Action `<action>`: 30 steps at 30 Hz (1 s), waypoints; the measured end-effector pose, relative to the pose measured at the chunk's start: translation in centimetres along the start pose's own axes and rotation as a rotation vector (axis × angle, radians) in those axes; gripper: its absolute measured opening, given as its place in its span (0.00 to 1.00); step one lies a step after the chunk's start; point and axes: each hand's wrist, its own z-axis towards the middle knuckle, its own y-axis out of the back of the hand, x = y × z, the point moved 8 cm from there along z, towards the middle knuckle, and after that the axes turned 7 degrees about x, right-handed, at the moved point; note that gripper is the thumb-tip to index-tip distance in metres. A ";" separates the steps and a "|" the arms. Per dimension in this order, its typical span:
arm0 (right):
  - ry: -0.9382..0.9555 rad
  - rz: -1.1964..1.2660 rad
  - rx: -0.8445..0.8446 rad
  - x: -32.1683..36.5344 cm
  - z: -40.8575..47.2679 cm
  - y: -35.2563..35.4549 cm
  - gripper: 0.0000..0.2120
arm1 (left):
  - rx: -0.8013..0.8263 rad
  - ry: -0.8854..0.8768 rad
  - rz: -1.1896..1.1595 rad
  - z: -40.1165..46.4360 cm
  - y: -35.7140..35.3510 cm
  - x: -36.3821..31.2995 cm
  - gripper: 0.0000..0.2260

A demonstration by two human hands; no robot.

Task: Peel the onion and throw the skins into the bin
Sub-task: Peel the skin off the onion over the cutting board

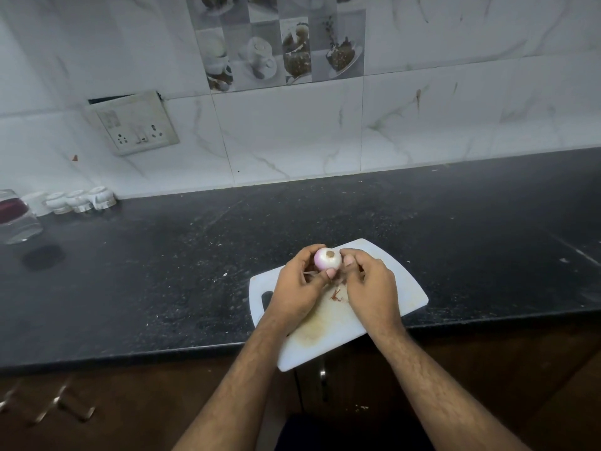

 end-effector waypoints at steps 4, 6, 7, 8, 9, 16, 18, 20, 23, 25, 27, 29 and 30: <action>-0.117 0.092 -0.096 -0.9 0.0 1.6 0.14 | -0.091 0.050 0.037 -0.3 0.6 0.0 0.15; -0.183 0.096 -0.077 -1.3 0.2 1.8 0.15 | -0.109 0.073 0.050 -0.2 0.7 0.1 0.14; -0.201 0.086 -0.056 -1.4 0.3 1.7 0.16 | -0.110 0.078 0.069 -0.1 0.8 0.1 0.14; -0.206 0.071 -0.034 -1.4 0.3 1.6 0.16 | -0.111 0.086 0.091 0.0 0.8 0.0 0.14; -0.198 0.051 -0.017 -1.3 0.2 1.4 0.16 | -0.109 0.085 0.117 0.1 0.9 -0.2 0.14; -0.190 -0.098 0.124 -1.3 -0.3 0.6 0.23 | 0.011 0.080 0.249 1.5 0.1 -0.3 0.15; -0.209 -0.141 0.160 -1.6 0.6 1.1 0.26 | -0.001 0.070 0.239 1.5 0.2 -0.5 0.13; -0.188 -0.194 0.188 -1.9 1.8 1.7 0.29 | -0.029 0.051 0.251 1.5 0.3 -0.7 0.12; -0.114 -0.263 0.282 -2.0 3.0 1.2 0.32 | -0.046 0.022 0.249 1.7 0.3 -0.4 0.12; -0.059 -0.323 0.294 -1.8 3.3 0.6 0.33 | -0.046 0.026 0.231 1.8 0.3 -0.3 0.12; -0.003 -0.419 0.299 -1.5 3.1 0.0 0.35 | -0.042 0.016 0.245 1.8 0.1 -0.4 0.11; 0.038 -0.487 0.319 -1.2 2.5 -0.5 0.36 | -0.050 0.003 0.247 1.7 0.2 -0.5 0.11; 0.046 -0.499 0.327 -1.2 2.3 -0.6 0.35 | -0.053 -0.002 0.234 1.8 0.2 -0.5 0.10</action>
